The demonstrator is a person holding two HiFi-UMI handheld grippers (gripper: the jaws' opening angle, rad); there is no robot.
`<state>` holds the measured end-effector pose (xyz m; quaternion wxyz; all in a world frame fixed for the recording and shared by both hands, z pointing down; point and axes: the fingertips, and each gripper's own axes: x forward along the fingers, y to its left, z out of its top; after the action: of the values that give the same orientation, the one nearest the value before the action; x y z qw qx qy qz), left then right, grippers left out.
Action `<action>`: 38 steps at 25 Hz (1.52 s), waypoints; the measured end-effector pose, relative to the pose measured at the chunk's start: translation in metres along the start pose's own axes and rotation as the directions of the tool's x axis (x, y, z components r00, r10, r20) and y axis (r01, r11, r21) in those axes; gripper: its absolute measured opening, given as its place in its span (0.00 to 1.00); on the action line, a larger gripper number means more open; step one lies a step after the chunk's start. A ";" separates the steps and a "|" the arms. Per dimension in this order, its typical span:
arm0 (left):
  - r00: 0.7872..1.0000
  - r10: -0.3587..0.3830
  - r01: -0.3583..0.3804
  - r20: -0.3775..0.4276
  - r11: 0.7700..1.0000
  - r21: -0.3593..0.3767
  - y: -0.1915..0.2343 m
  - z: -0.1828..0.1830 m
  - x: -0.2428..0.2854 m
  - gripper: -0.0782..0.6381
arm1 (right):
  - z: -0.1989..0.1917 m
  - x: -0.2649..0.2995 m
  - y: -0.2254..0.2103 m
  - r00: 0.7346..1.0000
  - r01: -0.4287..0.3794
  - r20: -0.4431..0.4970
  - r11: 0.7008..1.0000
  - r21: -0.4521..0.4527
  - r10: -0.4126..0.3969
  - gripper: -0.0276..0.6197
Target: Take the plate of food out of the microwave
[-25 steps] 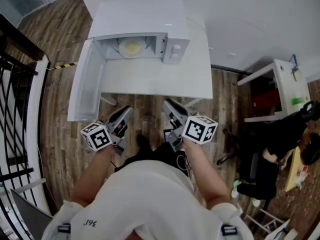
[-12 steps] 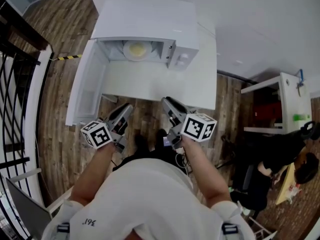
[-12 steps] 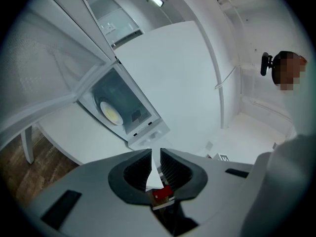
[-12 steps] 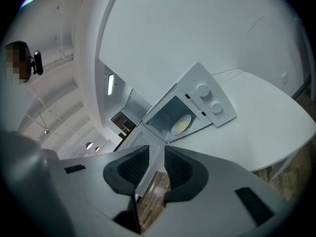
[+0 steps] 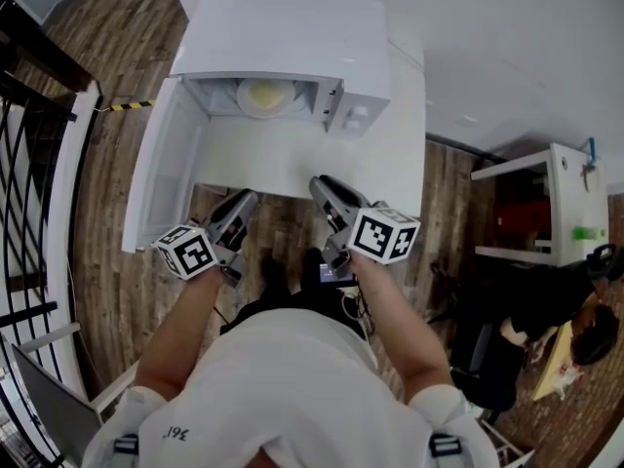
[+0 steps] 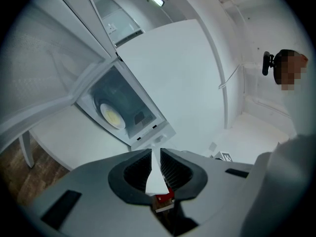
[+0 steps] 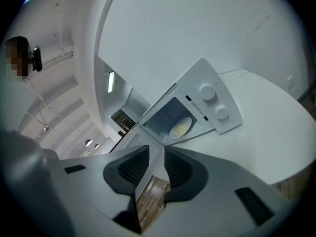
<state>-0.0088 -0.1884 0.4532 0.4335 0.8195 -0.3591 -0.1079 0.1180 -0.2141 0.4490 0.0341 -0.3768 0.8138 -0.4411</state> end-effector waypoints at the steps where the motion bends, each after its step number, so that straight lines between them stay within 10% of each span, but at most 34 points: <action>1: 1.000 0.006 -0.006 0.001 1.000 0.007 0.006 0.005 0.004 0.16 | 0.005 0.008 -0.001 1.000 0.000 0.003 1.000 -0.013 0.000 0.19; 18: 0.987 0.162 -0.162 0.017 0.987 0.010 0.117 0.073 0.080 0.16 | 0.058 0.150 -0.071 0.986 0.167 0.016 0.985 -0.039 -0.167 0.19; 38: 0.953 0.303 -0.303 -0.010 0.953 0.003 0.196 0.103 0.117 0.25 | 0.061 0.223 -0.132 0.904 0.426 0.038 0.904 -0.026 -0.425 0.19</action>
<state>-0.0721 -0.4052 0.5611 0.4464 0.7555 -0.4783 -0.0356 0.0589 -0.4429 0.5716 -0.0565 -0.5527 0.7188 -0.4180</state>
